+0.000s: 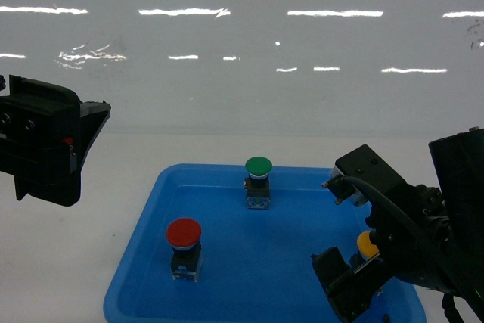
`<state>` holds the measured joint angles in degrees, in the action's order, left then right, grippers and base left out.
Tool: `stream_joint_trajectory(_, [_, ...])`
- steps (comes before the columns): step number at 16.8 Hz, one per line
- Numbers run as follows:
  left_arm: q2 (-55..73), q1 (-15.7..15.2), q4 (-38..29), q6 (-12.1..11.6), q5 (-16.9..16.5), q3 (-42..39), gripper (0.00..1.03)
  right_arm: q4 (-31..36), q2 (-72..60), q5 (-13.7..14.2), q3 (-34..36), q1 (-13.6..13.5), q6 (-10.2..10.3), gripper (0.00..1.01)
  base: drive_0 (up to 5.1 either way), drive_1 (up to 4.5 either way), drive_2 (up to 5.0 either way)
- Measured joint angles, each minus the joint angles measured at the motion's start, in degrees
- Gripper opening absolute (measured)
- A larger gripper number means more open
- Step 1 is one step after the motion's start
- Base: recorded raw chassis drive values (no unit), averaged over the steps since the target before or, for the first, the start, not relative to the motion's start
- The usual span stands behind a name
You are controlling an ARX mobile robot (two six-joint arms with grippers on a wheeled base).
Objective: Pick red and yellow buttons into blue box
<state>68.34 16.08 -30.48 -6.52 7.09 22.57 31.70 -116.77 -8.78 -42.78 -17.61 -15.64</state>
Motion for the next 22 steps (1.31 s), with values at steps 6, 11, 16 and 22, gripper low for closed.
stream_joint_trajectory(6, [-0.02,0.0,0.0,0.0,0.0,0.0,0.98,-0.9,-2.69,1.38,-0.7,-0.17,-1.42,0.73,0.0,0.0,0.0])
stream_joint_trajectory(11, [-0.02,0.0,0.0,0.0,0.0,0.0,0.98,0.33,-2.86,1.7,-0.13,-0.85,-1.86,0.45,0.0,0.0,0.0])
stream_joint_trajectory(16, [-0.02,0.0,0.0,0.0,0.0,0.0,0.98,1.84,-2.78,2.47,0.44,-1.14,-1.57,0.3,0.0,0.0,0.0])
stream_joint_trajectory(22, [-0.02,0.0,0.0,0.0,0.0,0.0,0.98,8.37,5.18,1.42,6.12,1.46,3.08,0.29,0.0,0.0,0.0])
